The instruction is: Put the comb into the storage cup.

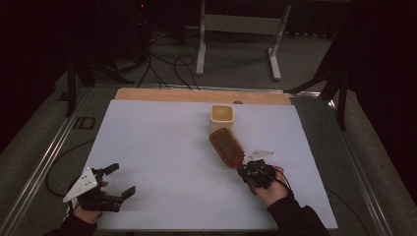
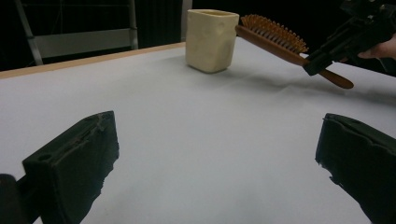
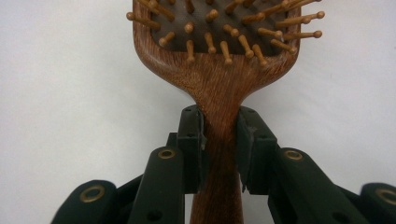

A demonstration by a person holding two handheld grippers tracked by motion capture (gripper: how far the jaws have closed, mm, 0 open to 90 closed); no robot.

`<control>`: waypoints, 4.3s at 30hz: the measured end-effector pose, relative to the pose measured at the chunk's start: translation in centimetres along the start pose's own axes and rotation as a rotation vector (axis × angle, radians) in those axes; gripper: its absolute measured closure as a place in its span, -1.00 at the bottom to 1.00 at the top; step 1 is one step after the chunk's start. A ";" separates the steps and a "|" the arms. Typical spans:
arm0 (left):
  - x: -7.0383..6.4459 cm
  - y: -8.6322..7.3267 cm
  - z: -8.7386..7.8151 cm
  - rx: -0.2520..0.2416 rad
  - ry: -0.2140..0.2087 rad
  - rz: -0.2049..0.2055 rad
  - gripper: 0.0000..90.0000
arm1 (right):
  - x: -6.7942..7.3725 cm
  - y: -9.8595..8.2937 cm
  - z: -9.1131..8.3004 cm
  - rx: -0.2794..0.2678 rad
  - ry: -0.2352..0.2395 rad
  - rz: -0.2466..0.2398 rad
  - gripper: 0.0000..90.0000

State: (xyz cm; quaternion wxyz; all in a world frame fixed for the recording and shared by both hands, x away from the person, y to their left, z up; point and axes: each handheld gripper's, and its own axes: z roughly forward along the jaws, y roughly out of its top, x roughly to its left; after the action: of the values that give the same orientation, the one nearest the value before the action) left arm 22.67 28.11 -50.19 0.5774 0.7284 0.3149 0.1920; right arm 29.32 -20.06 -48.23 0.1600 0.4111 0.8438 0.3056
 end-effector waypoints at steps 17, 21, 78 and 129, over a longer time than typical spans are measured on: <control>-0.5 0.5 0.7 0.021 -0.011 -0.006 -1.00 | 0.7 -0.4 -1.1 -0.152 -0.003 0.003 0.63; -0.8 0.9 1.0 0.028 -0.021 -0.007 -1.00 | 0.6 -0.4 -1.5 -0.176 0.021 0.018 0.63; -6.6 18.9 12.8 0.101 -0.171 -0.029 -1.00 | 1.6 -0.1 -3.8 -0.409 0.011 -0.012 0.63; -8.8 18.4 23.2 0.169 -0.209 -0.342 -0.52 | 2.1 0.2 -4.0 -0.419 0.014 -0.030 0.63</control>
State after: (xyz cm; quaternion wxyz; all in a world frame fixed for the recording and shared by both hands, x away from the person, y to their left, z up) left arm 35.53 2.94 -37.77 0.5679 0.7262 0.3873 -0.0122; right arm 26.10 -19.87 -45.10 0.2403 0.3543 0.7689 0.4748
